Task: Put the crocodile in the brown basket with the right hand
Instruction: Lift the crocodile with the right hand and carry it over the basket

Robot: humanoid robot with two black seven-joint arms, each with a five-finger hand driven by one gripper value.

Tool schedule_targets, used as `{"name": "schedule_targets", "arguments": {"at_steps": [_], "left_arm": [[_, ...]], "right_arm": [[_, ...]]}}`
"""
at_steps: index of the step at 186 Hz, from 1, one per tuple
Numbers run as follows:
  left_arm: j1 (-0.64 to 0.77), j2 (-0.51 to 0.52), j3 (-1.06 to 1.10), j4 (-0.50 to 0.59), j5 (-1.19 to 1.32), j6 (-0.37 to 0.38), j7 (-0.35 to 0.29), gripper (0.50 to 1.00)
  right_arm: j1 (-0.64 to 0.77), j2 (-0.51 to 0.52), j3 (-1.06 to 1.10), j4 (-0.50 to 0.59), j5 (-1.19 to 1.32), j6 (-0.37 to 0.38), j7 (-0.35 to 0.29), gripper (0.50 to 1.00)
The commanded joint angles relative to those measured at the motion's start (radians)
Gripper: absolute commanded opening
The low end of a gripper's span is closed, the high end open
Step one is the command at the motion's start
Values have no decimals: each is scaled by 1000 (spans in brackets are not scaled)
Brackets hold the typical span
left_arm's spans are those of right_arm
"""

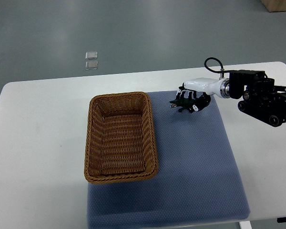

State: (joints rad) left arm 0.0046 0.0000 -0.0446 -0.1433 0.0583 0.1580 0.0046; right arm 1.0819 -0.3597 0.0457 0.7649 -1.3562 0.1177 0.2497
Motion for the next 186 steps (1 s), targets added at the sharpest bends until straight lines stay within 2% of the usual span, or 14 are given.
{"name": "schedule_targets", "arguments": {"at_steps": [1,55,98,138,186], "left_arm": [[0,0,0,-1,0,0,0,1000],[0,0,0,1,0,0,0,1000],[0,0,0,1,0,0,0,1000],[0,0,0,1,0,0,0,1000],[1,0,0,-1,0,0,0,1000]], "right_arm": [[21,-7,2,1,2,-4,10,500],[84,-7,5,8,3,-6,56,500],[121,15,29,96,3,-9,99,500],[150,76,29,179,-8,-12,99,500],[199,223,14,185,-15,-13,97,500]]}}
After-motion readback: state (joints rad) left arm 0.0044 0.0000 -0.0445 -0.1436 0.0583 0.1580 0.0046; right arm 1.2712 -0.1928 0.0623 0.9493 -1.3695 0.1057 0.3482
